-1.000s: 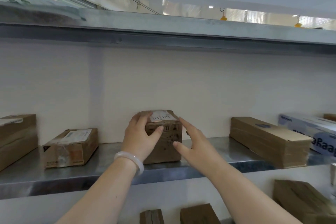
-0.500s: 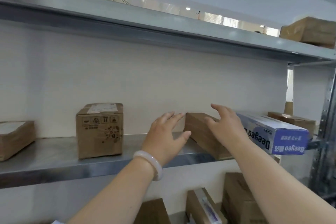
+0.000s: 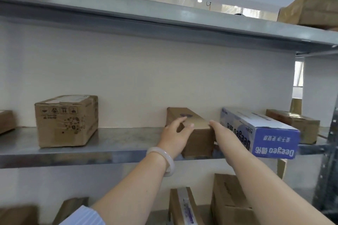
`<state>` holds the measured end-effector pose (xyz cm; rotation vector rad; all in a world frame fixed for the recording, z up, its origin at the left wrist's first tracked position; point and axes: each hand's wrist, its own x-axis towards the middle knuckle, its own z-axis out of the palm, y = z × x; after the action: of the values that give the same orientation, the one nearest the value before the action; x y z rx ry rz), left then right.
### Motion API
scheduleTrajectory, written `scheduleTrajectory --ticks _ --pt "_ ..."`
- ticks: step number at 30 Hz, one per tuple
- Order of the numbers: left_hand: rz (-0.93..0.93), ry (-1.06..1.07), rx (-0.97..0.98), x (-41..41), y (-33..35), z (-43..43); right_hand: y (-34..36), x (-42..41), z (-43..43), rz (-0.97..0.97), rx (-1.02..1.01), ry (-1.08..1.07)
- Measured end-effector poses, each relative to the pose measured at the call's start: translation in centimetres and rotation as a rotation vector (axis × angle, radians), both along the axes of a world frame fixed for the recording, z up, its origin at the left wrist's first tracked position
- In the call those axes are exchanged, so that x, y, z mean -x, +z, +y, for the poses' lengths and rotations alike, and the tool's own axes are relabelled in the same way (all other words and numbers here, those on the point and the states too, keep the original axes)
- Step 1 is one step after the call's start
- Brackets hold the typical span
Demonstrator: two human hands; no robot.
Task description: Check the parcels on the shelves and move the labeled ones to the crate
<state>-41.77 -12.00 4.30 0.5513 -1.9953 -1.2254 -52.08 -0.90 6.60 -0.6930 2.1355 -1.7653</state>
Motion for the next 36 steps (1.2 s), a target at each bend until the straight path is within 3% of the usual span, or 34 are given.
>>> scheduleTrajectory --ticks 2,4,9,13,16,20,24,26,31,36 --pt "0.048 -0.002 -0.085 -0.1 0.0 0.3 -0.3 0.0 -0.1 -0.085 0.069 0.039" --pt "0.096 0.004 -0.135 -0.2 0.1 0.4 -0.8 -0.1 0.0 0.051 0.114 0.069" --pt "0.155 0.051 -0.047 -1.2 1.1 0.4 -2.3 -1.6 0.3 0.318 0.357 0.247" --pt "0.162 0.066 -0.05 -2.2 1.8 0.4 -3.2 -1.8 0.0 0.708 0.256 0.23" --pt "0.189 0.048 -0.089 -2.9 1.9 0.5 -3.3 -2.1 -0.1 0.827 0.214 0.239" --pt "0.275 0.07 -0.172 -3.3 1.5 -0.1 -3.4 -2.3 -0.1 0.686 0.332 0.313" --pt "0.384 -0.04 -0.357 -4.3 1.2 -0.3 -2.9 -2.6 0.0 0.255 0.458 0.34" --pt "0.39 -0.092 -0.425 -4.5 0.9 -0.1 -2.8 -2.7 0.0 0.143 0.456 0.401" --pt "0.355 0.055 -0.26 -4.2 -0.7 -0.8 -3.8 -3.5 -0.4 0.325 0.397 0.41" --pt "0.324 0.077 -0.185 -4.6 -0.7 -0.2 -5.0 -3.5 -0.2 0.653 0.261 0.325"
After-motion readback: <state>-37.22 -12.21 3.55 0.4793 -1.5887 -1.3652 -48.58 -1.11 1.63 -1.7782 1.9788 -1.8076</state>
